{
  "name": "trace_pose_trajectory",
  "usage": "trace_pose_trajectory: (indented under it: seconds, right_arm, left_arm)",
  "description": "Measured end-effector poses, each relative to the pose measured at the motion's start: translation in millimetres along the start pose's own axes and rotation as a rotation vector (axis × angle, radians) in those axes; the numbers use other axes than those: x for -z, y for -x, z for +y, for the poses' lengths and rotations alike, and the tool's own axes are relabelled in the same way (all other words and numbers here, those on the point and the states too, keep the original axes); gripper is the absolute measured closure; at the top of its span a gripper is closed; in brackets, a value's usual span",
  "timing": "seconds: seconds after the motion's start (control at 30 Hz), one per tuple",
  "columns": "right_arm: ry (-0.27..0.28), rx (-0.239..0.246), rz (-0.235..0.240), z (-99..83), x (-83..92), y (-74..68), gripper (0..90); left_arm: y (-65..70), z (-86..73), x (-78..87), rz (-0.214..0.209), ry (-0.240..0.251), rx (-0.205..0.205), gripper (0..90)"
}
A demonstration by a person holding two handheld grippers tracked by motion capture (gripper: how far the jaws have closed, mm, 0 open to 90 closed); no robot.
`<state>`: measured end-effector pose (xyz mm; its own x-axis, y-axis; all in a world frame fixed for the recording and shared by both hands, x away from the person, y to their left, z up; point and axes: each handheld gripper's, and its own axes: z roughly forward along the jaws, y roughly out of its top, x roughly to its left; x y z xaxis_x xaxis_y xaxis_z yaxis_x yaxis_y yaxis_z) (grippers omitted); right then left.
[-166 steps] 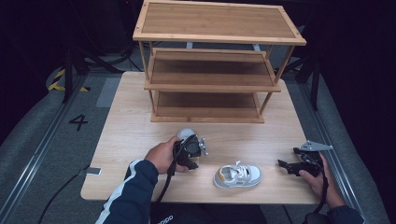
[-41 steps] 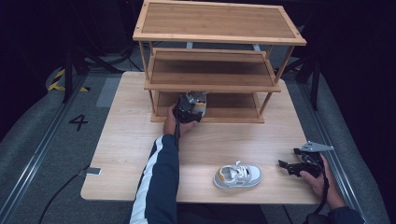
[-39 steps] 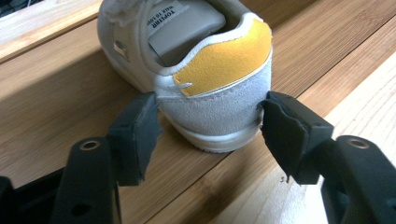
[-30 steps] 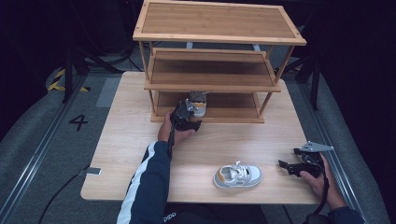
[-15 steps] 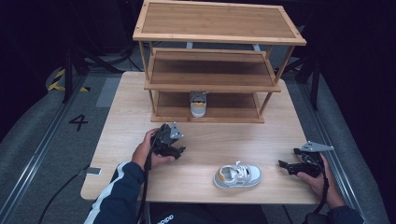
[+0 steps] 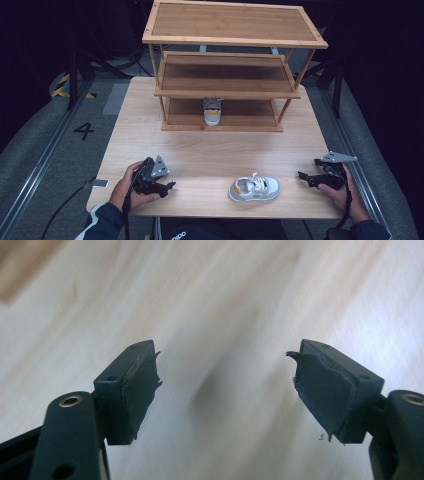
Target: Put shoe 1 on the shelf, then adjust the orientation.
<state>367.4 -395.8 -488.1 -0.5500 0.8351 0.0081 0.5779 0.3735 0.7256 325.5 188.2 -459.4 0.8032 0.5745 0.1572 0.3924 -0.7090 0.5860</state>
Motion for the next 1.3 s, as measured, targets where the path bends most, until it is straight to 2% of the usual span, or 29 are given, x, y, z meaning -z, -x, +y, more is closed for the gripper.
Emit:
trace_pose_trajectory:
  seconds: [0.03,0.07,0.1,0.23,0.33,0.4,0.43,0.47,0.57,0.67,0.73,0.77,0.8,0.83,0.87,0.9,0.93,1.0,1.03,1.3]
  right_arm:
    - [0.000,0.000,0.000,0.0,0.0,0.0,7.8]
    - [0.000,-0.001,0.000,0.1,-0.1,0.0,7.8]
    - [0.000,-0.001,0.000,0.1,-0.1,0.0,7.8]
    - [-0.006,0.000,-0.003,0.7,0.2,-0.1,8.7]
    - [-0.006,0.001,0.007,1.5,3.0,0.4,19.3]
    - [-0.006,0.003,0.023,3.4,7.0,-0.1,22.5]
    - [0.011,0.012,0.061,5.0,10.7,-1.2,26.0]
    - [0.030,0.023,0.086,9.3,16.0,-5.3,25.6]
    - [0.051,0.074,0.086,22.0,25.8,-18.9,25.6]
    - [0.083,0.133,0.099,40.7,36.6,-40.8,30.9]
    - [0.103,0.165,0.143,50.9,40.0,-55.8,34.0]
    - [0.102,0.185,0.145,55.5,40.7,-64.3,35.3]
    - [0.105,0.206,0.176,62.2,40.9,-78.1,37.0]
    - [0.105,0.206,0.176,62.2,40.9,-78.1,37.0]
    - [0.102,0.237,0.199,68.9,39.5,-94.0,37.9]
    - [0.102,0.237,0.199,68.9,39.5,-94.0,37.9]
    - [0.102,0.250,0.206,71.9,38.5,-101.4,38.0]
    - [0.095,0.262,0.260,78.1,36.0,-116.2,38.7]
    - [0.095,0.279,0.261,81.1,34.1,-125.4,39.4]
    - [0.056,0.347,0.391,90.2,17.1,-179.7,45.8]
  left_arm:
    - [0.0,0.0,0.0,0.000,0.000,0.000,26.1]
    - [1.9,-11.6,1.6,-0.009,-0.017,0.016,26.5]
    - [1.9,-11.6,1.6,-0.009,-0.017,0.016,26.4]
    - [-0.4,-29.8,7.3,-0.053,0.025,0.102,25.1]
    - [-0.9,-36.0,8.3,-0.058,0.042,0.133,21.8]
    - [-1.8,-41.9,7.0,-0.078,0.071,0.190,20.5]
    - [-2.6,-45.2,7.1,-0.077,0.093,0.185,20.5]
    - [-3.0,-46.7,7.0,-0.079,0.103,0.181,20.4]
    - [-2.9,-48.6,6.3,-0.073,0.119,0.185,19.2]
    - [-2.9,-48.2,6.0,-0.066,0.117,0.186,18.3]
    - [-3.1,-48.0,5.7,-0.068,0.116,0.187,18.0]
    - [-3.2,-47.9,5.6,-0.067,0.116,0.186,17.7]
    - [-3.1,-47.8,5.4,-0.068,0.117,0.188,17.6]
    - [-3.1,-47.8,5.4,-0.068,0.117,0.188,17.6]
    - [-3.2,-47.8,5.3,-0.069,0.117,0.187,17.5]
    - [-3.2,-47.8,5.3,-0.069,0.117,0.187,17.5]
    - [-3.2,-47.8,5.3,-0.069,0.118,0.187,17.5]
    - [-3.2,-47.8,5.3,-0.069,0.117,0.187,17.5]
    - [-3.2,-47.8,5.3,-0.068,0.117,0.187,17.5]
    - [-3.0,-47.9,5.6,-0.066,0.116,0.186,17.5]
